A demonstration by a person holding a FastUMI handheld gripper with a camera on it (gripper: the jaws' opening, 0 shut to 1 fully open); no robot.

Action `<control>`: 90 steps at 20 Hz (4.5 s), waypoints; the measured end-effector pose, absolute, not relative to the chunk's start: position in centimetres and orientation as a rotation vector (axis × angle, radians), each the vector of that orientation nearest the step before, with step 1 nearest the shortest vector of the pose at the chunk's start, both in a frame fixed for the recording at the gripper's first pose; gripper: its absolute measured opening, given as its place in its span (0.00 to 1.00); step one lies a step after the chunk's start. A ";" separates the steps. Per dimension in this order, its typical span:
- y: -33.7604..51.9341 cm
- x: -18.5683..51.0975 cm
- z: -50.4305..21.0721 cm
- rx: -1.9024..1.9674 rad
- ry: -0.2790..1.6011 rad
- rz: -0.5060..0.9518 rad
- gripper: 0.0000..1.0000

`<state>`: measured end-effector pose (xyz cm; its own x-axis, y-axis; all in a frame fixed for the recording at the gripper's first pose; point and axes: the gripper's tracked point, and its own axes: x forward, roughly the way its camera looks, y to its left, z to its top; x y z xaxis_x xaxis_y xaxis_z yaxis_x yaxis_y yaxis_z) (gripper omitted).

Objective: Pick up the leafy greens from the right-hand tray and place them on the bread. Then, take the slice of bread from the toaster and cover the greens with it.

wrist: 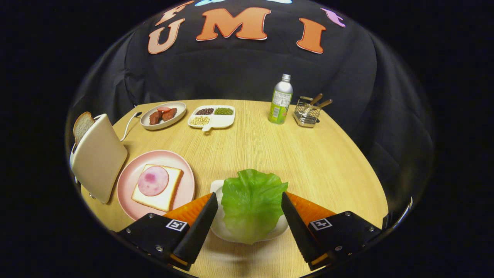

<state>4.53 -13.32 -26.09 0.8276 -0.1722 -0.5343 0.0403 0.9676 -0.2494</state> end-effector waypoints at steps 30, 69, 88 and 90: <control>-14.2 5.4 -31.4 -0.169 0.754 -0.131 0.02; 4.9 5.5 -26.9 -0.260 0.667 0.070 0.01; 5.4 5.4 -30.0 -0.310 0.713 -0.018 0.50; 5.3 5.4 -29.7 -0.305 0.705 -0.030 0.66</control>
<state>5.38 5.28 -29.67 0.7633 -0.1291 -0.6330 -0.0752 0.9554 -0.2855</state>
